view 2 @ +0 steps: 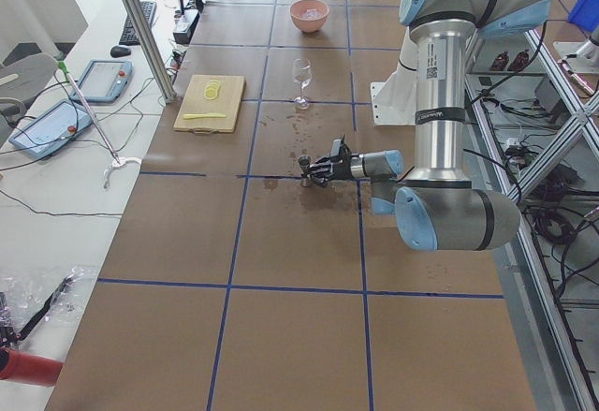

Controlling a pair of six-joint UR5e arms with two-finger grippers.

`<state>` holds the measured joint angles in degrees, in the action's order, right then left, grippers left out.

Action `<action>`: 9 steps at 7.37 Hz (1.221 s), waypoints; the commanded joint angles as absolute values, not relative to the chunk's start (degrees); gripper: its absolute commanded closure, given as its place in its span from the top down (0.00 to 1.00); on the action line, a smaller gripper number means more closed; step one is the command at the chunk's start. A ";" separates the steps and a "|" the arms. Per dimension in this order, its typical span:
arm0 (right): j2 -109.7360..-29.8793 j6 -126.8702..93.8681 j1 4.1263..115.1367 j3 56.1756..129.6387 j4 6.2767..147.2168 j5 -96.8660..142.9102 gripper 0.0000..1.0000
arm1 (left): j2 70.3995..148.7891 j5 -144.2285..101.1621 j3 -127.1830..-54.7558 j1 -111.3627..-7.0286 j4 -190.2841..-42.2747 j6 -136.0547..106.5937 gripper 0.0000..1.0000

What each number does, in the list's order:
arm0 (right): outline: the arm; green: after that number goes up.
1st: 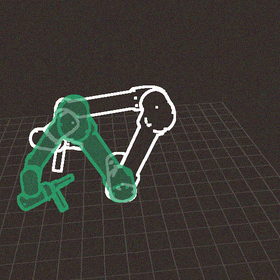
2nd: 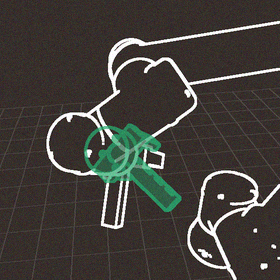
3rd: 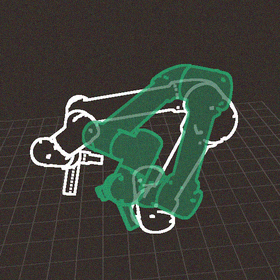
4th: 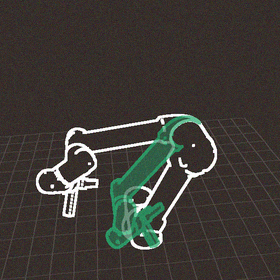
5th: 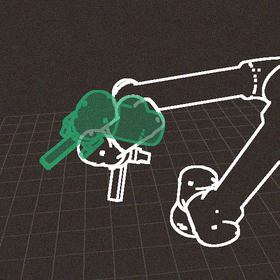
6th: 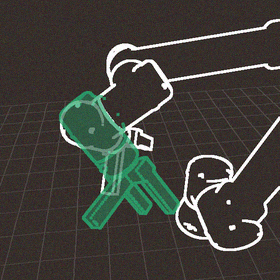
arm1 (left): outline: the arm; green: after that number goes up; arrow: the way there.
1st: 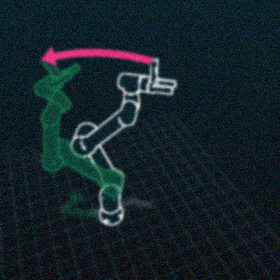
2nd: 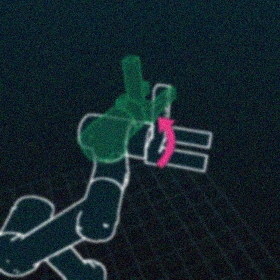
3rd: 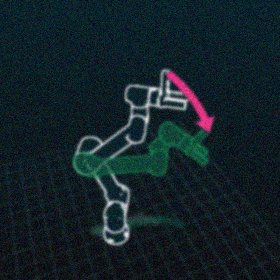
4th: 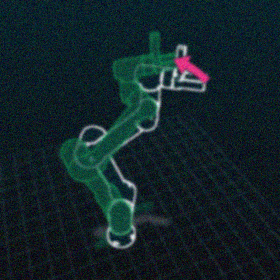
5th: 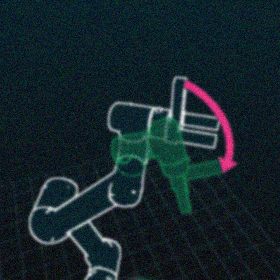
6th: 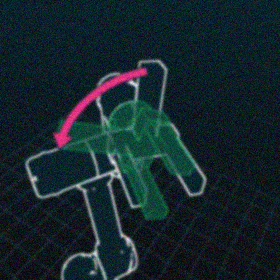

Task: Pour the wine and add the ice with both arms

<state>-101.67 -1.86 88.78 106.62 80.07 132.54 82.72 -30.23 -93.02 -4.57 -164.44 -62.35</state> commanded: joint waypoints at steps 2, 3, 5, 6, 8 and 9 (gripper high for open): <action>-101.60 -1.93 88.77 106.70 80.07 132.54 1.00 | 82.97 -30.23 -92.99 -4.66 -166.98 -61.79 0.00; -101.60 -1.85 88.86 106.70 80.07 132.54 1.00 | 82.88 -30.23 -92.99 -4.75 -169.69 -61.00 0.00; -101.60 -1.85 88.77 106.61 80.07 132.54 1.00 | 82.97 -30.23 -93.51 -5.71 -180.20 -45.80 0.00; -101.60 -1.93 88.77 106.52 80.07 132.54 1.00 | 83.32 -30.41 -93.69 -6.06 -185.05 -39.09 0.00; -101.60 -1.93 88.86 106.44 80.07 132.54 1.00 | 89.53 -30.67 -94.48 -6.24 -188.52 -25.99 0.00; -101.69 -1.93 88.77 106.44 80.07 132.54 1.00 | 92.69 -30.76 -94.92 -6.41 -188.35 -25.23 0.00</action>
